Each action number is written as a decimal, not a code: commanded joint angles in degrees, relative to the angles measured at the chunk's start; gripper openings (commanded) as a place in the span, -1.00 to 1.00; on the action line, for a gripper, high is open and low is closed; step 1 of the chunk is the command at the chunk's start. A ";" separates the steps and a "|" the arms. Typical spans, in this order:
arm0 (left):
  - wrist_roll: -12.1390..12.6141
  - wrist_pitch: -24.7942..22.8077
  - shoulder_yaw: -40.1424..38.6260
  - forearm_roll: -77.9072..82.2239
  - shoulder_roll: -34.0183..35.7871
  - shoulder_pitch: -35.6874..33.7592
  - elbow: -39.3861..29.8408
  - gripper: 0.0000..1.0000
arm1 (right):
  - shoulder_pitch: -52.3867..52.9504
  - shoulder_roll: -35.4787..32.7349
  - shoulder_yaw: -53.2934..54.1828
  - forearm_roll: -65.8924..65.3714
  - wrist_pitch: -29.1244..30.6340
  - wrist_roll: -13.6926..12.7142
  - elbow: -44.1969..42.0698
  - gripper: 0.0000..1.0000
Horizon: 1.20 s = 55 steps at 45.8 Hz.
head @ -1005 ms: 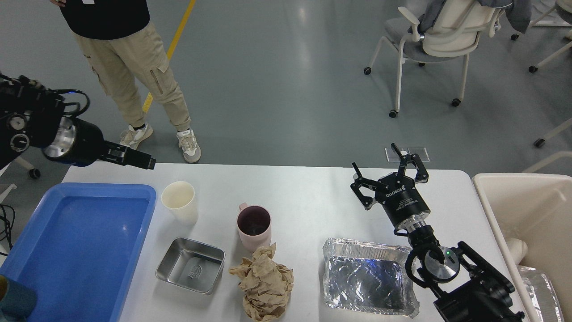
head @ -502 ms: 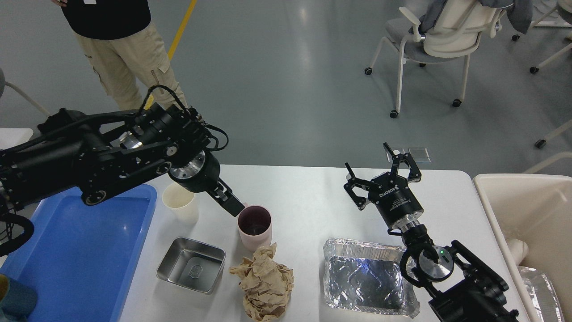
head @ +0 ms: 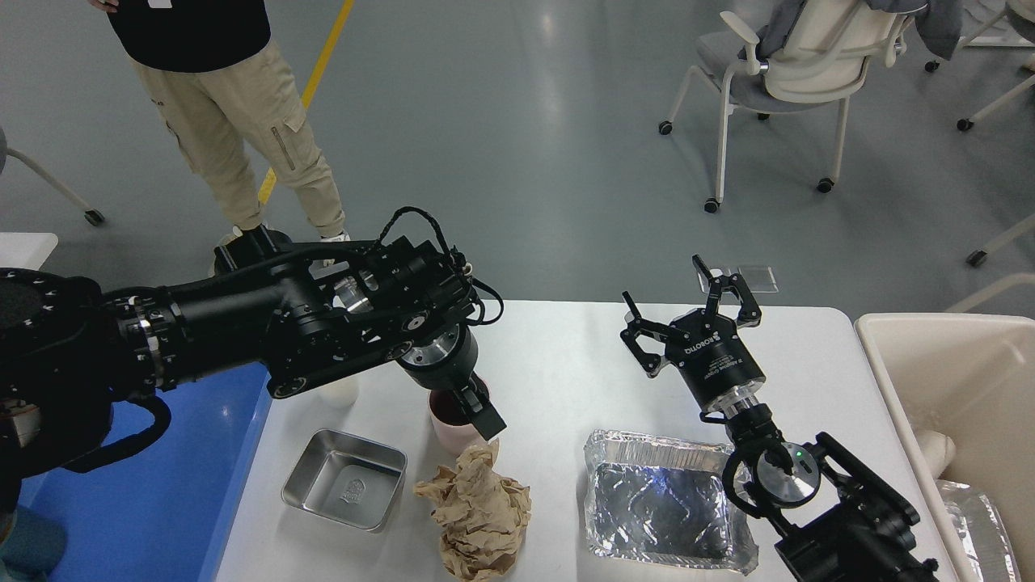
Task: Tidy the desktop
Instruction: 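Reach the left gripper over the mauve mug, then lower the left gripper and grasp the mauve mug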
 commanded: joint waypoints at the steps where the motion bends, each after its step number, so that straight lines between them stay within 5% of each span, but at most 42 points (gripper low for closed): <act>1: -0.49 1.92 2.25 -0.08 -2.52 0.50 3.11 0.95 | -0.37 0.00 0.00 0.01 0.13 0.00 -0.01 1.00; 37: -0.58 4.38 2.26 -0.26 -3.75 4.37 8.47 0.92 | -0.55 -0.09 -0.08 0.01 0.92 0.09 -0.09 1.00; 55: -1.54 5.88 2.87 0.10 -3.49 6.39 10.67 0.30 | -0.63 -0.09 -0.08 0.01 0.92 0.09 -0.09 1.00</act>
